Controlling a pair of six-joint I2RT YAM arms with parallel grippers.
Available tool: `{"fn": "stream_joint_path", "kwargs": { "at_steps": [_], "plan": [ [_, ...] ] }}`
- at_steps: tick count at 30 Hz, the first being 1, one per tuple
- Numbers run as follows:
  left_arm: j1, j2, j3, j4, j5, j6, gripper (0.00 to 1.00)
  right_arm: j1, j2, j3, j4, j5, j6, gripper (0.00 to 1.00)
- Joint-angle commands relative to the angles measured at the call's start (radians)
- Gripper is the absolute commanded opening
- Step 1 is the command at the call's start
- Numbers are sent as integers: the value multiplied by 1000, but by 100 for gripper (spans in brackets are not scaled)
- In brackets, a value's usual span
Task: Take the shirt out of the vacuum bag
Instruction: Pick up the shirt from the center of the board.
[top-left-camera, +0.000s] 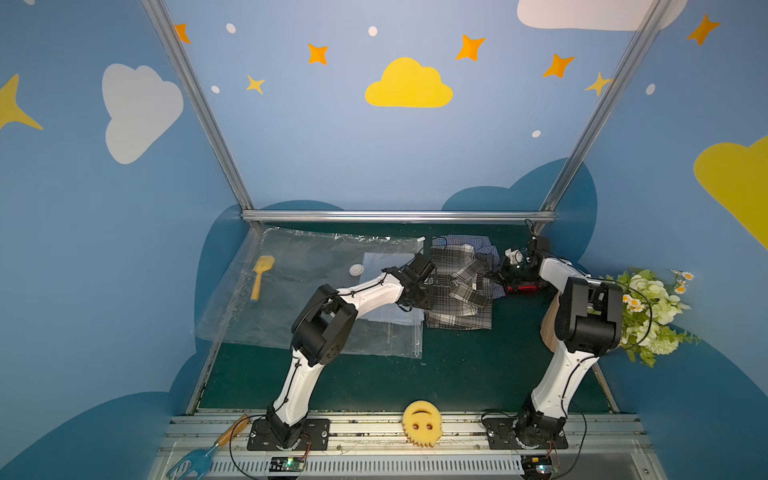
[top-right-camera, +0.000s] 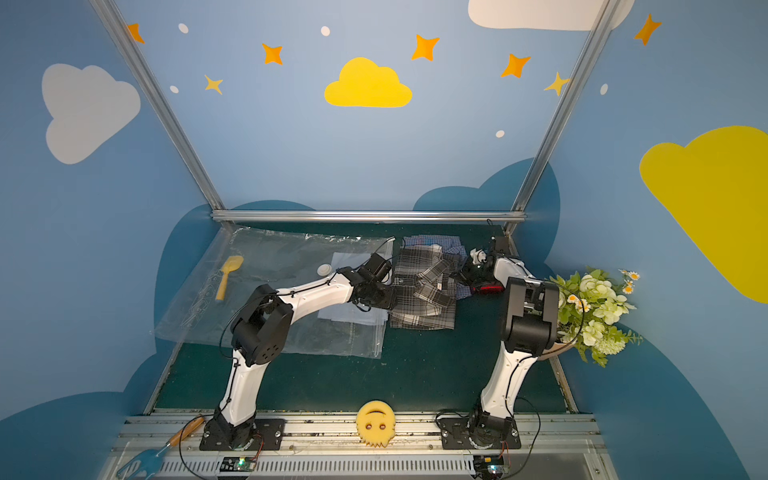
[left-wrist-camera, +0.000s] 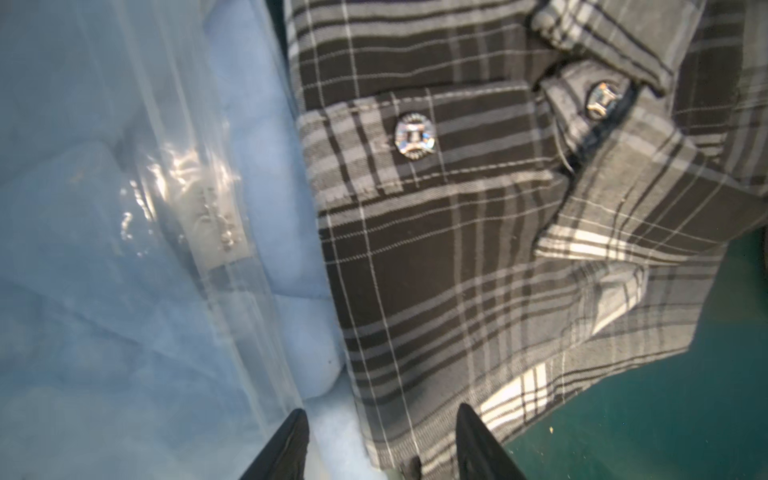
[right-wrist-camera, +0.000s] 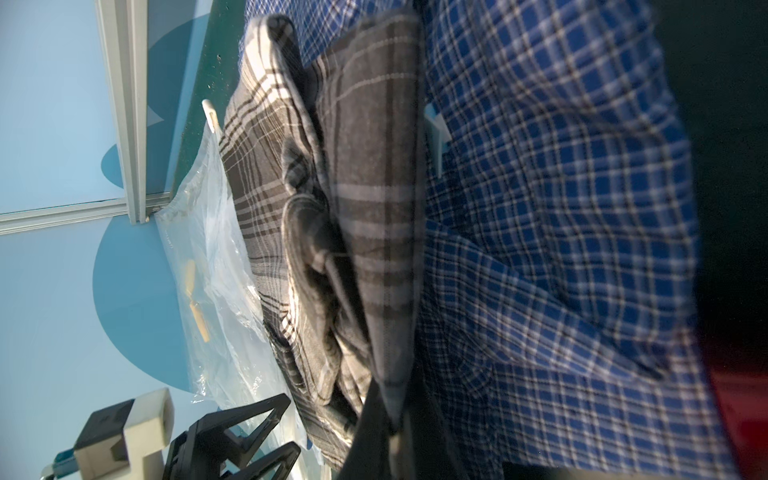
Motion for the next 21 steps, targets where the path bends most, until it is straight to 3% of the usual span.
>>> {"fn": "stream_joint_path", "kwargs": {
  "at_steps": [1,8,21],
  "plan": [
    [7,22,-7,25,37,-21,57,-4,10,-12,42,-19,13,0],
    [6,29,-28,52,98,-19,53,-5,19,-20,62,-31,27,0],
    [10,63,-11,46,93,-26,42,0,28,-30,85,-48,40,0]
  ]
}}
